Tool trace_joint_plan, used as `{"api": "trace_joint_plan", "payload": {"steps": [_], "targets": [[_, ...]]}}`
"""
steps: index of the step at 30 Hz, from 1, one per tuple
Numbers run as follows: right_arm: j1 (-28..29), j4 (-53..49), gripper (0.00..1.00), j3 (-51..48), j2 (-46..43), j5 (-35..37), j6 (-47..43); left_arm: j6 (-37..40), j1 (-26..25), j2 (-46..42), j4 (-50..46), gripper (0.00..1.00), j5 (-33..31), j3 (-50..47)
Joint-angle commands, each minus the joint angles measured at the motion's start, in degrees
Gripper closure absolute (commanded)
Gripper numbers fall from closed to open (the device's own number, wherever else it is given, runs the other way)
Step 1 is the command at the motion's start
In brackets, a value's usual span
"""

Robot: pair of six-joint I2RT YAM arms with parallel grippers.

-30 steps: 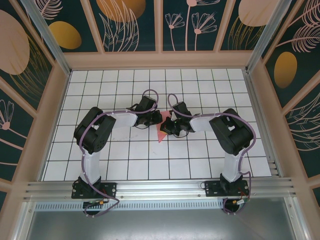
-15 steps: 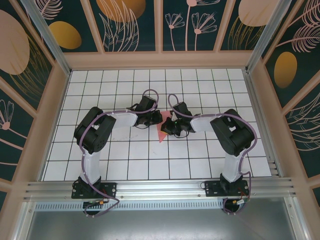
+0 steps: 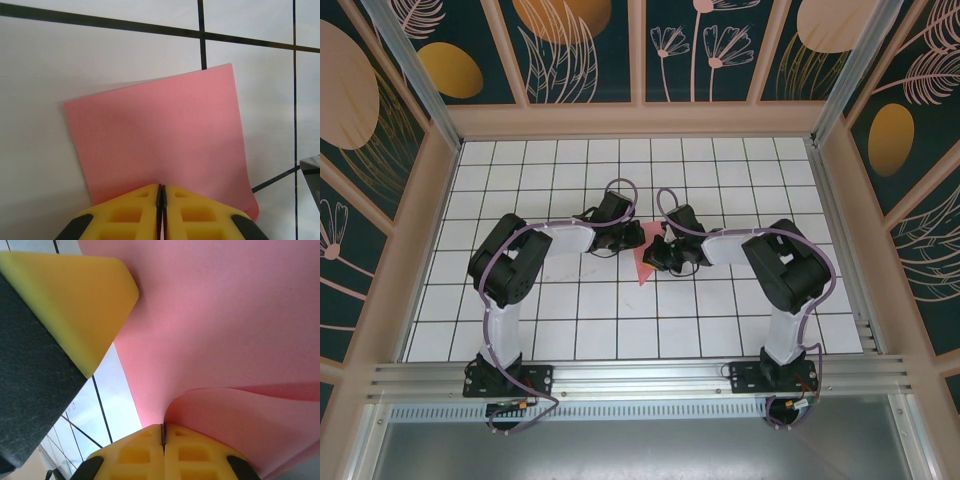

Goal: Fold a paper plane with a square sheet of paper (pick it up from the middle)

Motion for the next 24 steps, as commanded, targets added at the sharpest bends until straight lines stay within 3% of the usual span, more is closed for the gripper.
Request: {"api": "trace_joint_plan", "payload": {"steps": [1,13,20,24], "targets": [[-0.2,-5.0,0.89,0.5,2.3,1.9,-1.3,0.5,-0.4,0.3,-4.0,0.84,-0.2,1.1],[-0.2,-5.6,0.64,0.2,2.8,1.9,-1.1,-5.5,1.9,-8.3,-6.9,0.71,-7.6,-1.9],[-0.3,-5.1,0.63,-0.1,2.7,1.8,-1.1,-6.6,2.3,-11.4,-6.1,0.70,-7.6,-4.7],[-0.4,-5.3,0.71,-0.4,2.7,2.1,-1.0,-6.5,2.3,-12.2,-4.4,0.74,-5.1,-6.0]]}}
